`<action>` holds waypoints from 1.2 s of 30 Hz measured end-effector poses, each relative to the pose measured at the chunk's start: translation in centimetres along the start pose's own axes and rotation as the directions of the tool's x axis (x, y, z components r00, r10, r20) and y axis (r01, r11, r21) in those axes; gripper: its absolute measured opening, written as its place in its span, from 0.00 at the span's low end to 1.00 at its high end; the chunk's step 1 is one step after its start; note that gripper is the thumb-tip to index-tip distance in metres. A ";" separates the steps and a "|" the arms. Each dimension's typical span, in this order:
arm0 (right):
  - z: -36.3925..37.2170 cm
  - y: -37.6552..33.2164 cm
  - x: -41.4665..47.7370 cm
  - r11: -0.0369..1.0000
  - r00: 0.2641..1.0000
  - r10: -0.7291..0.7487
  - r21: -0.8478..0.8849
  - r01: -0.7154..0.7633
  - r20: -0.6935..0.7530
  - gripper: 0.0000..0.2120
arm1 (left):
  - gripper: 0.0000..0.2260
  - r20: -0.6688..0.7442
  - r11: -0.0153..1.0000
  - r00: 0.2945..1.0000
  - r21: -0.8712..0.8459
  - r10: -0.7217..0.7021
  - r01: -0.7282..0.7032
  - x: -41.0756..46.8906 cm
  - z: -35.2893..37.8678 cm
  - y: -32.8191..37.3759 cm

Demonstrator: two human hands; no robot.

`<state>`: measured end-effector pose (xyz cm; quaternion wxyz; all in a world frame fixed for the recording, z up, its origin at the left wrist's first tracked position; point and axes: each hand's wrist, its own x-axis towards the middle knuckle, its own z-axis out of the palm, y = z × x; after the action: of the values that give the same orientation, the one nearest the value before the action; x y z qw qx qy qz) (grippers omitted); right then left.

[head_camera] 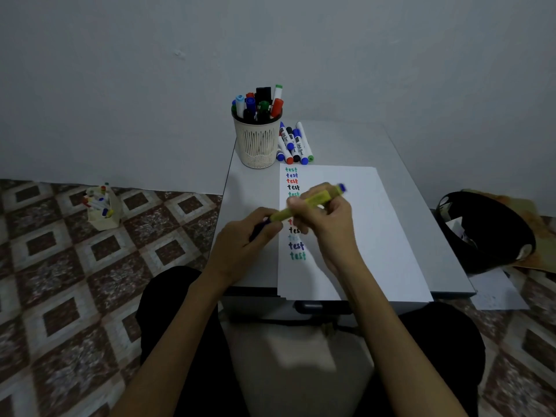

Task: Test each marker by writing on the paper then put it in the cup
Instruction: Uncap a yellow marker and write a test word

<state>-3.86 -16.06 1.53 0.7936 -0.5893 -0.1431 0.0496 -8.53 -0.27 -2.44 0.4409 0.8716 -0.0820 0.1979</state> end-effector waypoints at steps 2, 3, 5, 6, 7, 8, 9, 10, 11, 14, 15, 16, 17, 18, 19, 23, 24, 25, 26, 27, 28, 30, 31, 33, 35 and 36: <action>-0.8 -0.2 0.3 0.992 0.996 -0.004 0.125 0.015 -0.093 0.11 | 0.14 -0.007 0.997 1.000 0.081 -0.014 0.015 0.2 0.0 -0.3; -1.2 -0.2 0.2 0.983 0.990 0.012 0.182 0.014 -0.138 0.10 | 0.16 0.011 0.989 1.000 0.148 -0.003 0.001 0.3 0.1 -0.5; -1.9 -0.2 -0.3 0.972 0.985 0.046 0.235 -0.005 -0.168 0.02 | 0.20 0.075 0.955 0.997 0.294 0.007 -0.029 0.4 0.4 -0.8; -2.1 -0.1 -0.6 0.973 0.985 0.053 0.232 -0.015 -0.162 0.02 | 0.23 0.098 0.939 0.995 0.342 -0.002 -0.031 0.4 0.5 -0.9; -2.3 0.1 -1.1 0.974 0.988 0.063 0.225 -0.029 -0.143 0.06 | 0.25 0.110 0.929 0.994 0.369 -0.010 -0.032 0.4 0.6 -0.9; -2.4 0.1 -1.5 0.975 0.989 0.073 0.220 -0.044 -0.127 0.08 | 0.26 0.114 0.922 0.993 0.385 -0.009 -0.036 0.4 0.6 -1.0; -2.5 0.2 -1.9 0.975 0.990 0.084 0.216 -0.058 -0.116 0.08 | 0.27 0.117 0.918 0.993 0.395 -0.003 -0.044 0.3 0.6 -1.0; -2.7 0.2 -2.3 0.975 0.991 0.089 0.212 -0.066 -0.102 0.08 | 0.27 0.122 0.915 0.993 0.400 0.003 -0.052 0.3 0.7 -1.1; -2.8 0.3 -2.6 0.978 0.992 0.089 0.198 -0.071 -0.086 0.06 | 0.27 0.127 0.915 0.992 0.400 0.006 -0.057 0.3 0.7 -1.1; -3.0 0.5 -3.0 0.994 0.994 0.081 0.076 -0.076 -0.067 0.06 | 0.27 0.127 0.923 0.992 0.382 0.001 -0.050 0.3 0.7 -1.2; -3.1 0.6 -3.1 0.996 0.994 0.084 0.039 -0.082 -0.068 0.08 | 0.27 0.127 0.924 0.992 0.378 0.001 -0.050 0.3 0.7 -1.2; -3.0 0.8 -3.1 0.996 0.994 0.091 0.015 -0.090 -0.066 0.09 | 0.27 0.127 0.926 0.992 0.374 0.003 -0.050 0.3 0.7 -1.2; -3.0 0.8 -3.0 0.995 0.994 0.098 -0.003 -0.099 -0.056 0.10 | 0.27 0.128 0.929 0.992 0.366 0.002 -0.049 0.3 0.8 -1.3; -3.0 0.9 -3.0 0.994 0.994 0.104 -0.019 -0.105 -0.042 0.10 | 0.27 0.130 0.933 0.992 0.356 0.000 -0.047 0.3 0.7 -1.4; -2.9 1.1 -3.0 0.994 0.994 0.107 -0.033 -0.108 -0.029 0.10 | 0.26 0.131 0.937 0.991 0.347 -0.001 -0.045 0.3 0.7 -1.4; -2.4 1.7 -3.0 0.990 0.993 0.106 -0.085 -0.109 -0.047 0.15 | 0.26 0.144 0.940 0.990 0.338 -0.005 -0.044 0.2 0.7 -1.6; -2.2 1.9 -3.0 0.988 0.993 0.105 -0.111 -0.111 -0.059 0.16 | 0.27 0.148 0.939 0.989 0.341 -0.006 -0.045 0.2 0.7 -1.6; -2.0 2.1 -3.1 0.984 0.992 0.103 -0.142 -0.112 -0.067 0.17 | 0.27 0.154 0.937 0.988 0.347 -0.008 -0.047 0.2 0.7 -1.5; -1.8 2.2 -3.1 0.979 0.993 0.099 -0.173 -0.110 -0.070 0.17 | 0.28 0.162 0.934 0.987 0.354 -0.010 -0.049 0.2 0.6 -1.5; -1.6 2.4 -3.2 0.974 0.993 0.095 -0.199 -0.107 -0.067 0.17 | 0.29 0.172 0.932 0.985 0.359 -0.011 -0.052 0.2 0.6 -1.5; -1.5 2.4 -3.3 0.969 0.994 0.091 -0.223 -0.102 -0.061 0.16 | 0.30 0.182 0.930 0.983 0.363 -0.013 -0.055 0.2 0.5 -1.5; -1.5 2.5 -3.3 0.964 0.995 0.085 -0.249 -0.095 -0.051 0.14 | 0.32 0.203 0.928 0.979 0.369 -0.018 -0.060 0.2 0.4 -1.5; -1.6 2.6 -3.3 0.964 0.995 0.084 -0.249 -0.093 -0.050 0.14 | 0.32 0.211 0.926 0.977 0.373 -0.020 -0.062 0.2 0.3 -1.4; -1.7 2.8 -3.4 0.966 0.995 0.085 -0.240 -0.093 -0.043 0.15 | 0.33 0.218 0.923 0.976 0.380 -0.025 -0.061 0.1 0.3 -1.4; -1.7 2.9 -3.4 0.965 0.995 0.089 -0.242 -0.096 -0.039 0.14 | 0.33 0.219 0.920 0.975 0.386 -0.027 -0.061 0.1 0.2 -1.4; -1.8 3.0 -3.4 0.965 0.995 0.089 -0.245 -0.096 -0.039 0.14 | 0.33 0.219 0.920 0.975 0.387 -0.026 -0.062 0.1 0.2 -1.5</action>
<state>-6.30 -17.61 -2.35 0.7128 -0.6901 -0.1097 0.0602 -7.89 0.42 -3.61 0.2441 0.9578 -0.0971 0.1167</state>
